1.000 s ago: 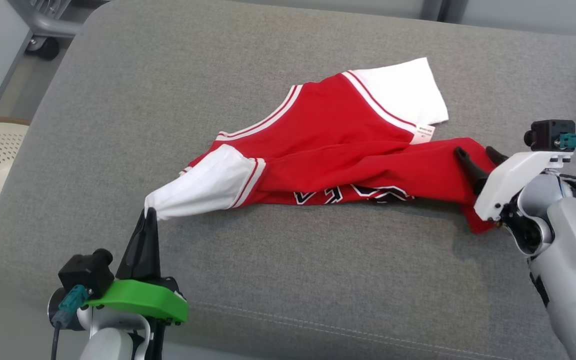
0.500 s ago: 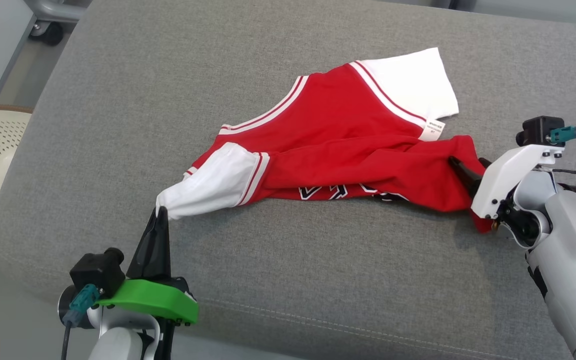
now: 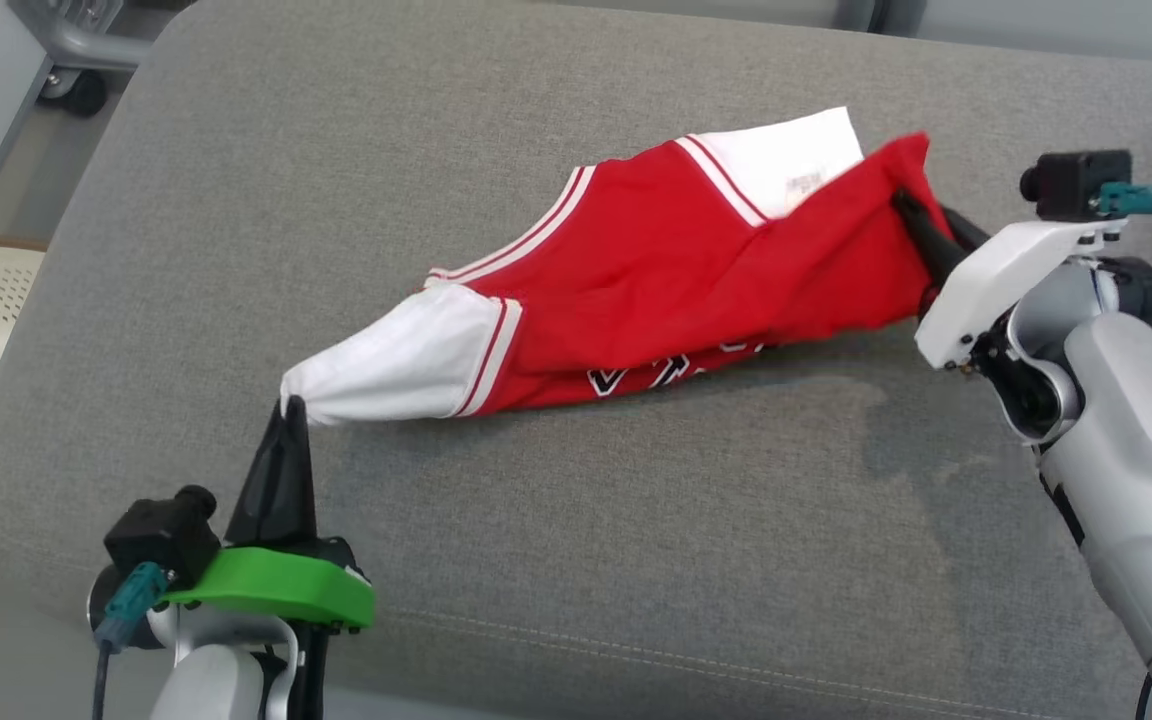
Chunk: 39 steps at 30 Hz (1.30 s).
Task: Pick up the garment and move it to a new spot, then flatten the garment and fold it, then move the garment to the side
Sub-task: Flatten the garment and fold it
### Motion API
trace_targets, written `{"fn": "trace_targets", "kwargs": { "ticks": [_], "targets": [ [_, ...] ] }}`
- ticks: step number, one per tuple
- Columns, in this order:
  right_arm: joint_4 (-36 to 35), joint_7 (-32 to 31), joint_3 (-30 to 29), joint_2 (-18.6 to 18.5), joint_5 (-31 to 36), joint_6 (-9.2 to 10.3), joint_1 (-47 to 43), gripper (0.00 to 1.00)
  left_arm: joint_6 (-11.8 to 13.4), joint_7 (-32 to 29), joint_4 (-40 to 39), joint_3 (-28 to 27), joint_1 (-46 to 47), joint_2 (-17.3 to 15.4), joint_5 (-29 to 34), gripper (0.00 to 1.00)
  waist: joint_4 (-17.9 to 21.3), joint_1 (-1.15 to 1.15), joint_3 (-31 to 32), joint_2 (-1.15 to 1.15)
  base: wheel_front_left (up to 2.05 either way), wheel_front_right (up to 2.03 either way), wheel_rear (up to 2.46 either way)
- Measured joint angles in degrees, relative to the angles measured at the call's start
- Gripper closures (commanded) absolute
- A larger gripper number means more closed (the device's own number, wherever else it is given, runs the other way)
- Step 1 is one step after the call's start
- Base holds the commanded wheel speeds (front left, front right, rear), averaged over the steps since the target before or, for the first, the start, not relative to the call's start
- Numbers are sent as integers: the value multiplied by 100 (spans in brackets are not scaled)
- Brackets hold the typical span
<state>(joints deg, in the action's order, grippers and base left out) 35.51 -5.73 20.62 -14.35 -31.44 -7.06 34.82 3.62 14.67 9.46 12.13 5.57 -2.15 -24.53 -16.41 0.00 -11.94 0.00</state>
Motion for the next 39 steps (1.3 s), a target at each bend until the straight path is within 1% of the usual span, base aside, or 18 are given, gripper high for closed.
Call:
{"fn": "trace_targets", "kwargs": {
  "ticks": [7,11,15,19,22,24,26,27,29,32,33,35,36,38,39],
  "targets": [
    [-469,1029,-23,-140,-135,-1,120,100,0,0,-642,-294,180,-1,-59,100,184,0,190,0,0,0,0],
    [-805,1570,-147,-172,-359,-1,105,100,-14,1,-1249,-491,360,1,-255,100,339,0,301,0,0,0,0],
    [-1274,2074,-308,-237,-577,-1,-42,100,-111,2,-2039,-770,555,3,-233,100,510,0,415,0,0,0,0],
    [-1875,2107,-382,-307,-736,-1,-240,100,-227,8,-2775,-1013,769,3,70,100,694,0,535,0,0,0,0],
    [-2386,2079,-559,-359,-873,-1,-269,100,-293,10,-3198,-1067,899,-37,180,100,839,0,625,0,0,0,0],
    [-2559,2064,-606,-376,-1079,-1,-280,100,-348,27,-3183,-1000,917,-97,146,100,938,0,675,0,0,0,0],
    [-2543,2004,-523,-399,-1156,-1,-354,100,-366,-45,-2877,-812,904,-166,100,100,1034,0,711,0,0,0,0],
    [-2450,1873,-405,-449,-1148,0,-413,100,-408,-172,-2679,-742,904,-158,5,100,1078,0,721,0,0,0,0],
    [-2202,1572,-130,-435,-1272,0,-506,100,-413,-421,-2250,-662,907,-75,-345,100,1149,0,715,0,0,0,0],
    [-1740,1160,421,-413,-1135,-1,-389,100,-410,-624,-1610,-677,1016,-104,-336,100,1204,0,625,0,0,0,0],
    [-1591,1093,494,-387,-1026,-1,-233,100,-408,-641,-1430,-712,1177,-120,-334,100,1217,0,579,0,0,0,0],
    [-1410,1105,382,-356,-789,-1,299,100,-401,-616,-1237,-777,1740,-127,-282,100,1239,0,481,0,0,0,0],
    [-1391,1220,234,-349,-694,2,645,100,-390,-553,-1214,-818,2103,-118,-248,100,1249,0,433,0,0,0,0],
    [-1451,1551,-59,-360,-508,110,1397,100,-389,-366,-1279,-878,2869,-87,-232,100,1264,0,341,0,0,0,0],
    [-1493,1751,-142,-396,-338,132,1714,100,-408,-264,-1336,-892,3186,-78,-200,100,1269,0,300,0,0,0,0]
  ]
}}
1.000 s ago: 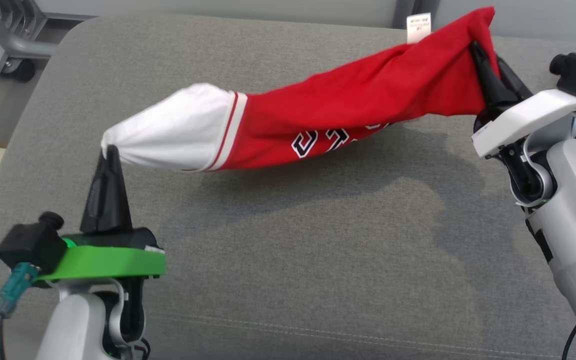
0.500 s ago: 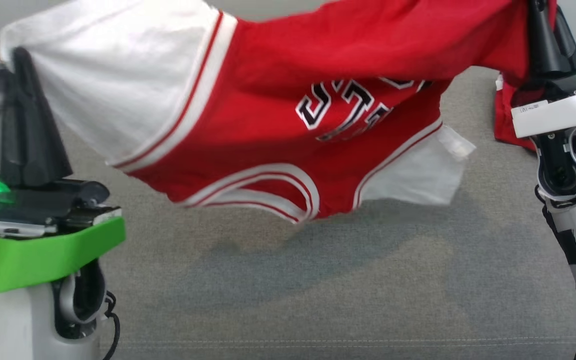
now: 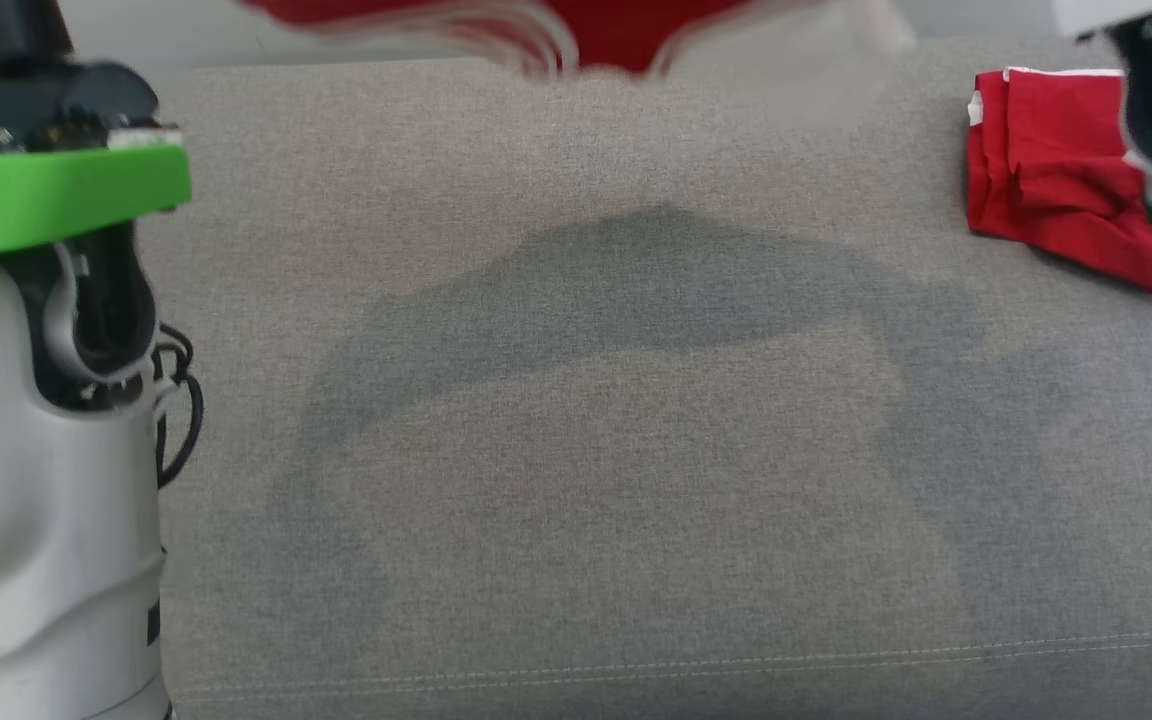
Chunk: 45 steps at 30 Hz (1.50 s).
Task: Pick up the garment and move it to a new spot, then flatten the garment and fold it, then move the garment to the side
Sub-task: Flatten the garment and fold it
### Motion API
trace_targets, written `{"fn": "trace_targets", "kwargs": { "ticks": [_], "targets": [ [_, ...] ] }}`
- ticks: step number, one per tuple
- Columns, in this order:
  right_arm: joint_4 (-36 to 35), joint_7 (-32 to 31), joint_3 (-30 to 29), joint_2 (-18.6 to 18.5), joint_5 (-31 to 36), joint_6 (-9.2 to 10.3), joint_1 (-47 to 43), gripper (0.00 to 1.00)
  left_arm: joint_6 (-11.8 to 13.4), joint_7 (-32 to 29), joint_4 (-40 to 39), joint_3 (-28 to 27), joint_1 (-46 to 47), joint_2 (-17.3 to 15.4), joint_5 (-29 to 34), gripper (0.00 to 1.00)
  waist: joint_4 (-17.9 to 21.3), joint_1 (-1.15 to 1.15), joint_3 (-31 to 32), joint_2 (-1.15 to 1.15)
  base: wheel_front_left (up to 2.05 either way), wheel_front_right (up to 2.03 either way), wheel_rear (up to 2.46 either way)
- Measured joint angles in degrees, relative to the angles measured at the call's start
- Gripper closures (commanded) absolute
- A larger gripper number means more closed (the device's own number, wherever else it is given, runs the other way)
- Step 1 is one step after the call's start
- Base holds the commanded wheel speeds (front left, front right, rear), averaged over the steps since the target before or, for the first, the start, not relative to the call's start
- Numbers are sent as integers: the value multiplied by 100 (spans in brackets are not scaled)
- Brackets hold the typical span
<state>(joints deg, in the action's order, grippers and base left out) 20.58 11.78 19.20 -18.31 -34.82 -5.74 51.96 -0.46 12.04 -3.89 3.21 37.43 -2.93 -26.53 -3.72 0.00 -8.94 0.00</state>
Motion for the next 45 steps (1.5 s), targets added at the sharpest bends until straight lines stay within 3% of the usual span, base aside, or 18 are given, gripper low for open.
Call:
{"fn": "trace_targets", "kwargs": {
  "ticks": [2,5,13,15,17,21,26,28,31,35,37,39,40,43,45],
  "targets": [
    [-47,243,-41,-92,342,77,377,100,-62,124,-52,-12,393,5,16,100,7,0,-66,0,0,0,0],
    [212,250,157,-47,394,24,143,100,-298,163,148,219,277,5,15,100,9,0,-137,0,0,0,0],
    [1419,183,1137,485,312,-79,-2329,100,-408,163,1610,976,-2291,69,-77,100,12,0,-487,0,0,0,0],
    [1499,199,1157,521,318,-79,-2429,99,-412,174,1782,1020,-2443,73,-77,100,12,0,-578,0,0,0,0],
    [1500,252,1163,564,371,-80,-2410,88,-427,222,1858,1024,-2442,71,-77,100,15,0,-659,0,0,0,0],
    [1427,264,1397,438,788,-93,-2364,77,-459,224,1991,992,-2429,74,-77,100,27,0,-699,0,0,0,0],
    [339,265,1469,98,1610,-132,-2176,69,-458,240,1759,666,-2420,89,-77,100,35,0,-618,0,0,0,0],
    [-108,265,1455,32,1861,-132,-2164,57,-458,238,1637,478,-2421,88,-76,100,40,0,-607,0,0,0,0],
    [-504,280,1467,-20,2090,-132,-2356,51,-443,240,1522,193,-2453,89,-77,100,77,0,-595,0,0,0,0],
    [-662,281,1563,-64,2216,-132,-2798,50,-404,240,1419,-18,-2560,93,-77,100,151,0,-581,0,0,0,0],
    [-714,280,1635,-76,2243,-132,-3074,40,-404,240,1378,-112,-2662,96,-78,100,217,0,-574,0,0,0,0],
    [-757,280,1724,-109,2315,-133,-3256,37,-404,240,1332,-115,-2725,97,-86,100,289,0,-569,0,0,0,0],
    [-791,281,1716,-121,2320,-133,-3341,33,-404,240,1296,-107,-2741,98,-99,100,327,0,-569,0,0,0,0],
    [-889,281,1507,-109,2223,-133,-3557,4,-404,240,1221,-94,-2746,99,-101,100,424,0,-579,0,0,0,0],
    [-962,280,1228,-91,2047,-116,-3659,0,-409,240,1195,-29,-2746,98,-91,100,468,0,-591,0,0,0,0]
  ]
}}
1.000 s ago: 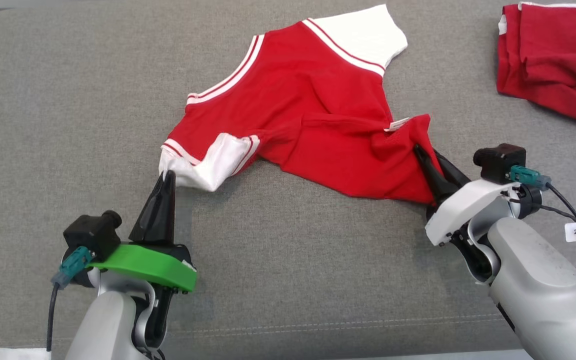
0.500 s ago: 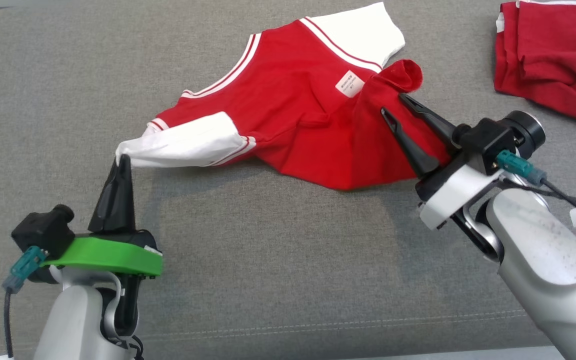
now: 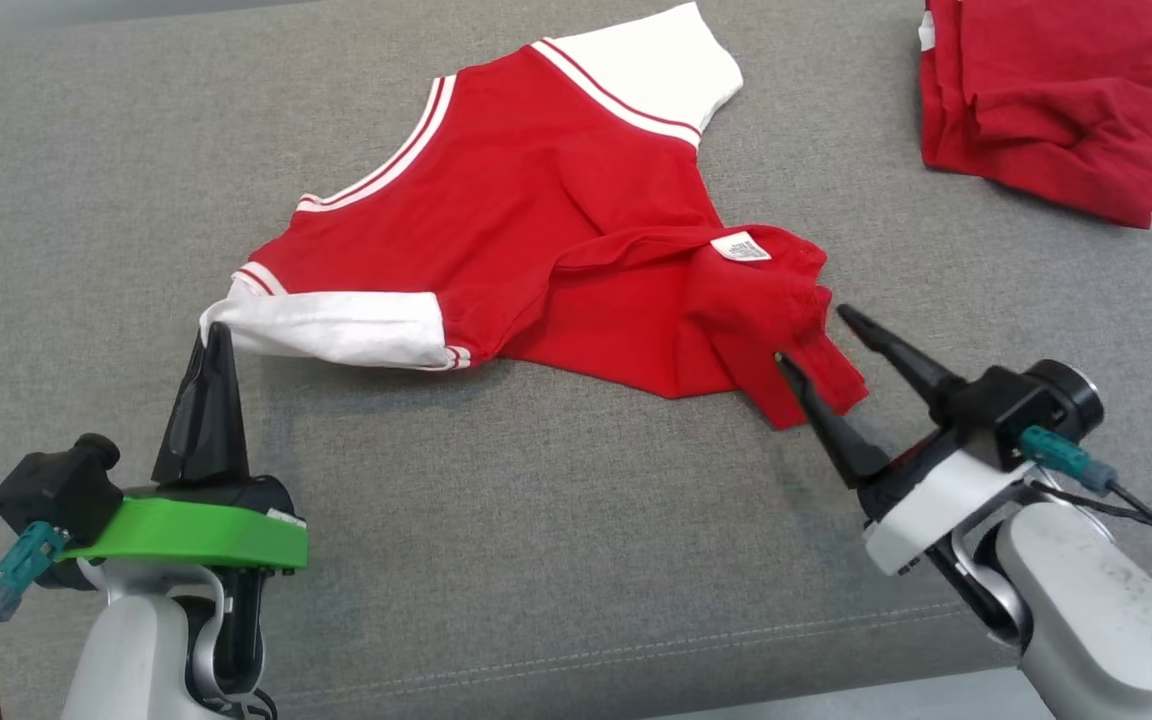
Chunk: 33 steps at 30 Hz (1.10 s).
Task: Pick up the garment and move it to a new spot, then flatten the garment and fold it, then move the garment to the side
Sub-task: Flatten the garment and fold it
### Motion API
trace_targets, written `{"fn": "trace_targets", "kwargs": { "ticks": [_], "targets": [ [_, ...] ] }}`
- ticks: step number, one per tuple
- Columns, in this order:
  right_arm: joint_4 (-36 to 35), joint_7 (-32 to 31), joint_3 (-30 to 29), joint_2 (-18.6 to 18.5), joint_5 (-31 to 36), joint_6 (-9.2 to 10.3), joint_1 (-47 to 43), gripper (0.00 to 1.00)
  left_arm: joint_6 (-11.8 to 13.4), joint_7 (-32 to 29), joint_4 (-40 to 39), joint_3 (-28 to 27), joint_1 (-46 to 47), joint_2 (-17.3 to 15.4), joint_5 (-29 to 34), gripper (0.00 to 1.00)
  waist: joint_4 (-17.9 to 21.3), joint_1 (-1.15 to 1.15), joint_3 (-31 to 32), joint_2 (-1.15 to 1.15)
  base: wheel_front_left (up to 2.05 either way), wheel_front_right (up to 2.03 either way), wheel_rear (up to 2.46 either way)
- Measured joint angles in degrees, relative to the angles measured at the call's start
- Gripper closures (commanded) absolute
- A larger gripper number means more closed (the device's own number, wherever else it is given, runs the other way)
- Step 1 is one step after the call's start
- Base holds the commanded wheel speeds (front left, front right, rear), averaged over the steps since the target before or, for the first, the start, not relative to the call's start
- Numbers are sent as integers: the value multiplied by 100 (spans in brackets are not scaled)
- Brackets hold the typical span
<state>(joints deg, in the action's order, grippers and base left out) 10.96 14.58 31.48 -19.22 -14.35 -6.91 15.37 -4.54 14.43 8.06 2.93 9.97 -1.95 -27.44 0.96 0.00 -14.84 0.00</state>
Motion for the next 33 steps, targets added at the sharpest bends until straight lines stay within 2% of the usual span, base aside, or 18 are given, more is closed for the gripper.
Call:
{"fn": "trace_targets", "kwargs": {
  "ticks": [5,11,20,26,33],
  "targets": [
    [-68,1,-726,197,-706,92,-114,0,-7,0,-172,87,1,3,14,100,16,0,-16,0,0,0,0],
    [617,0,-1284,180,-1519,40,-146,0,-45,0,-299,264,1,1,14,100,-43,0,-46,0,0,0,0],
    [1397,-637,-1326,-33,-1896,34,735,0,-54,0,-447,673,7,0,4,100,-370,0,-136,0,0,0,0],
    [1898,-1059,-1306,-155,-2114,-14,957,0,-57,0,-533,907,16,0,-5,100,-680,0,-208,0,0,0,0],
    [2190,-1460,-962,-169,-2210,-15,1266,0,-56,0,-587,972,18,0,-4,100,-995,0,-294,0,0,0,0]
  ]
}}
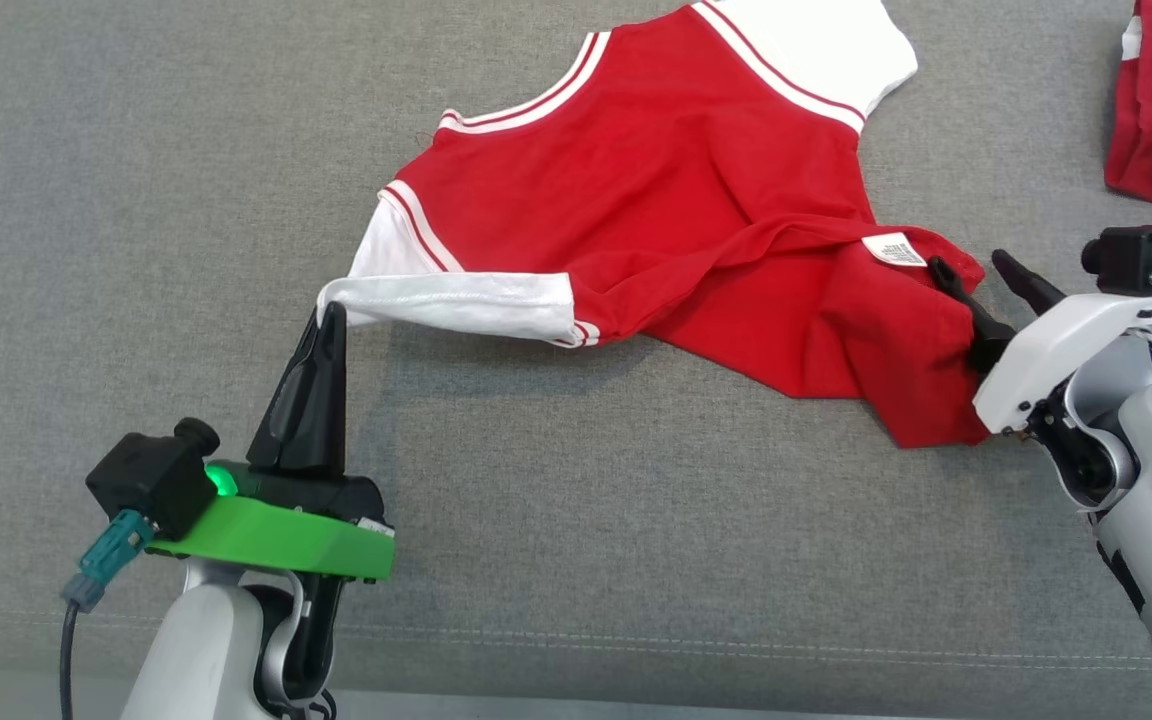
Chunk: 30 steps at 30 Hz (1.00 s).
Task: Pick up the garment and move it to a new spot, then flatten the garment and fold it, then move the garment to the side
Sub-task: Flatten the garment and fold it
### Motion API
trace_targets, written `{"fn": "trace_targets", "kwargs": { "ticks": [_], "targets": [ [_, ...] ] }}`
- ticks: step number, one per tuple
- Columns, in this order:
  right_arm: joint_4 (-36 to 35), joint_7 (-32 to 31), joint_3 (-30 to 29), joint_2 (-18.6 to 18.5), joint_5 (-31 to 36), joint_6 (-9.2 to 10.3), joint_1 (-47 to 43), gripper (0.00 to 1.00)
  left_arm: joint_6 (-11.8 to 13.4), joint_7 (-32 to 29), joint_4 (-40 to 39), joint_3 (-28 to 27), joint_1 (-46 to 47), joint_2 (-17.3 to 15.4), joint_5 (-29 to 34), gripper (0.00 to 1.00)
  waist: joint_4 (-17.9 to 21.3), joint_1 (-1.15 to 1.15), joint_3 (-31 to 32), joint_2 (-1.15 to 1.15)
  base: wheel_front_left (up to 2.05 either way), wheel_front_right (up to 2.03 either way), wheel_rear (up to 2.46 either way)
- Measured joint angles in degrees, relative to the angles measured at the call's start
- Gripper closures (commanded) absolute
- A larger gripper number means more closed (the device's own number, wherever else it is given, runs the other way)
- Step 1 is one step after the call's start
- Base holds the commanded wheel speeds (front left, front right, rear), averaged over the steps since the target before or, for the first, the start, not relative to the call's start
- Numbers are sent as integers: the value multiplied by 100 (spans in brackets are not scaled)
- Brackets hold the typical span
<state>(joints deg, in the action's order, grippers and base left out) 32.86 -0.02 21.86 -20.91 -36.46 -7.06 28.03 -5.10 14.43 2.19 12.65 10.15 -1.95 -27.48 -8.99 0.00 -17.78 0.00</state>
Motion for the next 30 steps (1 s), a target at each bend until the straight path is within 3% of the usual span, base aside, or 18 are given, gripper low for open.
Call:
{"fn": "trace_targets", "kwargs": {
  "ticks": [4,5,6,7,8,9,10,11,20,27,30],
  "targets": [
    [21,-203,324,14,-182,0,105,0,1,0,-21,7,0,-1,1,100,-59,0,-35,0,0,0,0],
    [23,-214,385,10,-192,0,110,8,1,0,-22,11,0,-1,2,100,-61,0,-36,0,0,0,0],
    [24,-215,430,7,-197,0,116,24,4,0,-22,12,0,-1,2,100,-60,0,-34,0,0,0,0],
    [24,-226,467,1,-219,0,127,56,5,0,-22,13,0,-1,2,100,-58,0,-31,0,0,0,0],
    [25,-229,520,-10,-238,0,146,70,5,0,-22,9,-1,-1,4,100,-53,0,-26,0,0,0,0],
    [24,-222,586,-23,-237,0,179,77,7,0,-21,-3,-1,-1,10,100,-45,0,-19,0,0,0,0],
    [20,-202,637,-33,-236,0,218,96,9,0,-21,-15,-2,-1,20,100,-32,0,-8,0,0,0,0],
    [13,-159,659,-37,-237,-1,258,100,14,0,-21,-21,-3,-1,20,100,-18,0,4,0,0,0,0],
    [-369,604,775,-263,-167,-1,749,100,16,0,-189,-272,11,1,32,100,155,0,136,0,0,0,0],
    [-1020,1471,816,-460,-81,-7,936,100,64,3,-886,-894,335,3,-411,100,345,0,377,0,0,0,0],
    [-1251,1488,680,-568,-87,-7,866,100,59,25,-1172,-1078,360,3,-410,100,428,0,504,0,0,0,0]
  ]
}}
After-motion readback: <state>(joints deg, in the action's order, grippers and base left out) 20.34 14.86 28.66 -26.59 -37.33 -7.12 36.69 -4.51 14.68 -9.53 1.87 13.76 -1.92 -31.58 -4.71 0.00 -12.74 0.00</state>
